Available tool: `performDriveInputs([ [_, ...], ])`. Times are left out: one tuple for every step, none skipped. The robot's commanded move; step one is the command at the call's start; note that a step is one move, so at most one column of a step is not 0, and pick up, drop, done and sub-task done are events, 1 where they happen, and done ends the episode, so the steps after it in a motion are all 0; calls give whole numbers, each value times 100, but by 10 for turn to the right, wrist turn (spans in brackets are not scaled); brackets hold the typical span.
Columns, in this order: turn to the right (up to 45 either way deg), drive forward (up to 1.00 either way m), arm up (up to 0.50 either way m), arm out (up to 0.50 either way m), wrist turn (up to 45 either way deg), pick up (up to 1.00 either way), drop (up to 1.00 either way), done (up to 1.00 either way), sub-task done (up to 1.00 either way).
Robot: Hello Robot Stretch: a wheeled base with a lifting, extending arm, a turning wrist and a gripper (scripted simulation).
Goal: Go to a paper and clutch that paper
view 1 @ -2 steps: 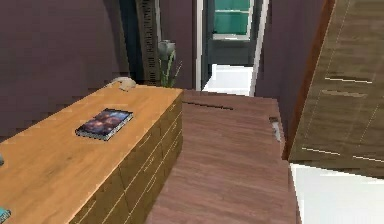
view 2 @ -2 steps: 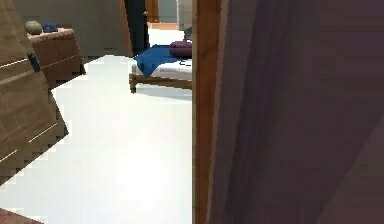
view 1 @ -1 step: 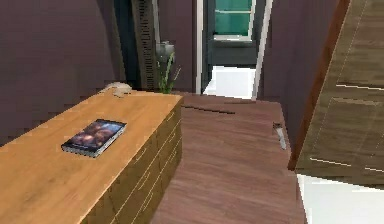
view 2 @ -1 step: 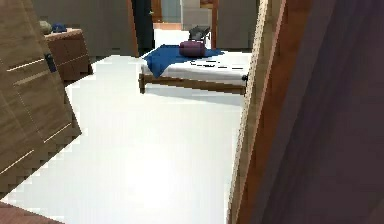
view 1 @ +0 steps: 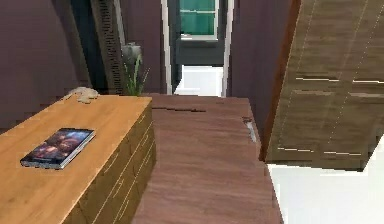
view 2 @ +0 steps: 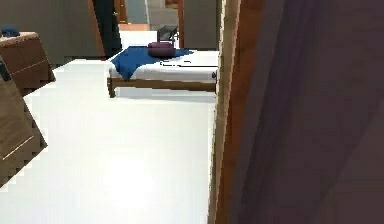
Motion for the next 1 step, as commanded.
performDriveInputs([
  [0,100,0,0,0,0,0,0,0],
])
